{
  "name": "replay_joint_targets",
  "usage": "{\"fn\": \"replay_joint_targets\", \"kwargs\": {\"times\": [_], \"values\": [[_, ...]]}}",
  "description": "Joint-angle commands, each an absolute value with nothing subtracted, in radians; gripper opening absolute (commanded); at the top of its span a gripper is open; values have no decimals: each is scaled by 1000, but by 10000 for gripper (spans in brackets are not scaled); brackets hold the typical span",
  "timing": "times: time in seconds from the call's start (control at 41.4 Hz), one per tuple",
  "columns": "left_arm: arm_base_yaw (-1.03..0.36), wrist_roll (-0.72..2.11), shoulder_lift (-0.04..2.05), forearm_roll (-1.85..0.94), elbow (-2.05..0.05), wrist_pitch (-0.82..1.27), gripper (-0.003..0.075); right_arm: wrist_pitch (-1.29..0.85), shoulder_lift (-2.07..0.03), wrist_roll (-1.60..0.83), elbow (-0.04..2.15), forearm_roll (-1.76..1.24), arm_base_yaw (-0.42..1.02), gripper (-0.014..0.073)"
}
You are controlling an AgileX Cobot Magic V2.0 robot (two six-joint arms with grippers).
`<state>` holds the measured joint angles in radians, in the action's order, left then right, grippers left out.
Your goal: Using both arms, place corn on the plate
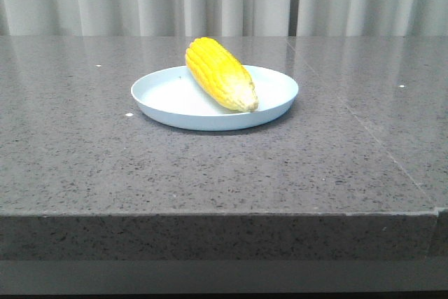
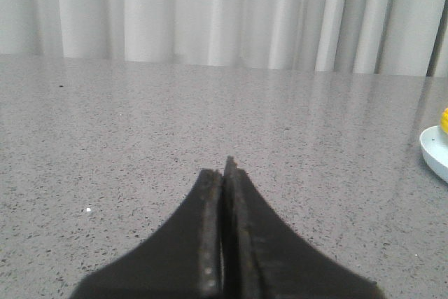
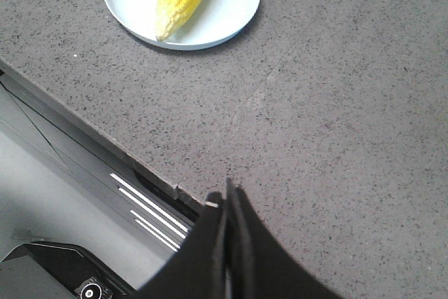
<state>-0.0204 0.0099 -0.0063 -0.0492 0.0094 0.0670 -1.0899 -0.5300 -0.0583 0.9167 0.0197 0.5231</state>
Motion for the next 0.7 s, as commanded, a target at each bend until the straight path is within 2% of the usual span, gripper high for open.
{"fn": "replay_joint_targets", "kwargs": {"times": [0.0,0.459,0.58,0.677], "values": [[-22,0,-23,-57,32,-20,-20,-1030,-537,-65,942,29,522,-66],[-22,0,-23,-57,32,-20,-20,-1012,-515,-65,924,29,521,-66],[-22,0,-23,-57,32,-20,-20,-946,-429,-64,844,13,412,-66],[-22,0,-23,-57,32,-20,-20,-787,-336,-62,724,-27,292,-66]]}}
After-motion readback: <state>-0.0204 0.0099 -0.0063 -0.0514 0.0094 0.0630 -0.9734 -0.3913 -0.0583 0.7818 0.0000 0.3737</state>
